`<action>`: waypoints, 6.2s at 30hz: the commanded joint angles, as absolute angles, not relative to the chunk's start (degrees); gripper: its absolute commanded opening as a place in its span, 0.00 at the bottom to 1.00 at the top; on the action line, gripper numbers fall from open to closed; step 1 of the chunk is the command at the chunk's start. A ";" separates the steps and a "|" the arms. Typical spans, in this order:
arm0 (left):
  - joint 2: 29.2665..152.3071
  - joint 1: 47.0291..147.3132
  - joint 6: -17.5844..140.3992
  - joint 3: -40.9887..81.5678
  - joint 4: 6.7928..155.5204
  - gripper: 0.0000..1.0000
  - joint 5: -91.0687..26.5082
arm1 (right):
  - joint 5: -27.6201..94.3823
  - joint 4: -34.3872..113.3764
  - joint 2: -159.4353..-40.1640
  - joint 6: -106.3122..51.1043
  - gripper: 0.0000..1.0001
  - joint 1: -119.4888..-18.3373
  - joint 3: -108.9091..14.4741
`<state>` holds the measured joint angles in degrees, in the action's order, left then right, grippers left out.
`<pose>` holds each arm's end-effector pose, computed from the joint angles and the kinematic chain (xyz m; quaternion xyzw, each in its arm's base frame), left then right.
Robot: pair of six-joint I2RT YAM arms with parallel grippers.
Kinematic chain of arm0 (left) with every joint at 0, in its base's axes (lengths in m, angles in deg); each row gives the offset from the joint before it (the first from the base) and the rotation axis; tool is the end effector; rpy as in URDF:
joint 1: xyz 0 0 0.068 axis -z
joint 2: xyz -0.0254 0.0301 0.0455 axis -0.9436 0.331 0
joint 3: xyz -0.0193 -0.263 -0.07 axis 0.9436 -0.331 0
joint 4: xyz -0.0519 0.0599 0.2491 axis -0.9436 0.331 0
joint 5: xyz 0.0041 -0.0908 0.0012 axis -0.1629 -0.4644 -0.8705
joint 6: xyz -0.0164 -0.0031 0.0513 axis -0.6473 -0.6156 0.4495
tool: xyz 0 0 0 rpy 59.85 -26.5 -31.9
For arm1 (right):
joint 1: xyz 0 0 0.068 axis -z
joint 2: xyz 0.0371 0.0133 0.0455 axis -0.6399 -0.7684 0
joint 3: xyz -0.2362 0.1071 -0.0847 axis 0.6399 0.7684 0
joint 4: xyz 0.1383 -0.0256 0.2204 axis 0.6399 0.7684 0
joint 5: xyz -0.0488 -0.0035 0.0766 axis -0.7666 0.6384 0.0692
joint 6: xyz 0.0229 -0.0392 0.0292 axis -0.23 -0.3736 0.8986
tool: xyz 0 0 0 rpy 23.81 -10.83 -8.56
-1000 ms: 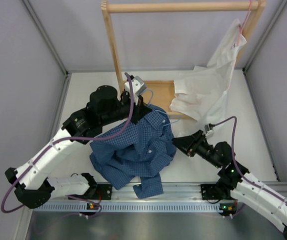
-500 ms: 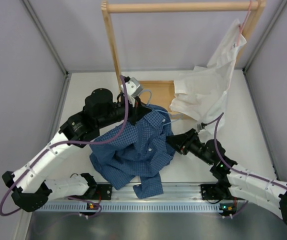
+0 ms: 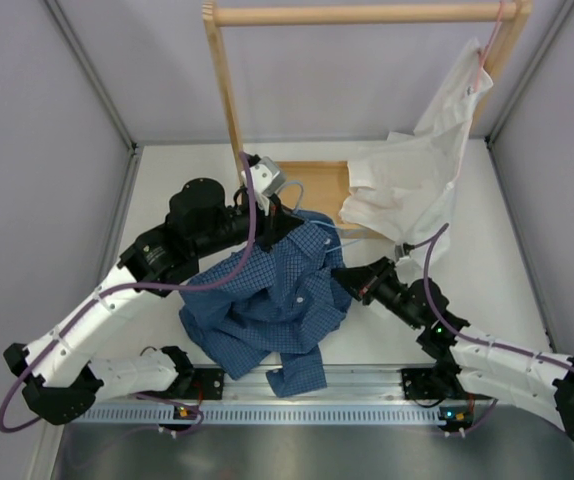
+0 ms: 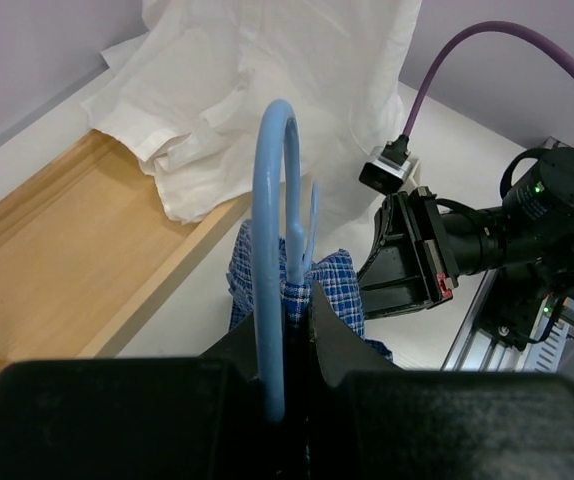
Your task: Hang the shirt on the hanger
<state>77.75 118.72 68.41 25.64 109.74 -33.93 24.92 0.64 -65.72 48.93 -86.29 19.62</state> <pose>0.1460 -0.1717 0.4478 0.3363 0.6955 -0.3398 0.5364 0.1237 0.1297 0.2023 0.2282 0.6689 0.6386 0.3044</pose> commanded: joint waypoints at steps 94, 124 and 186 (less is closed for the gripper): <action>84.02 119.89 72.02 22.48 97.41 0.00 -82.99 | 71.35 43.69 -64.42 -19.48 0.64 -82.68 -33.82; 69.98 120.07 68.77 17.83 97.85 0.98 -29.25 | 52.12 43.81 -61.79 -20.62 0.00 -82.59 -32.14; 55.37 95.46 50.21 5.85 105.06 0.98 -7.73 | 43.49 57.26 -69.07 -26.51 0.00 -82.59 -50.67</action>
<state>56.74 95.77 42.62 -0.90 106.46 -2.87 40.90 59.13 -67.58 -25.86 -82.16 -43.68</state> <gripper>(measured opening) 0.972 0.007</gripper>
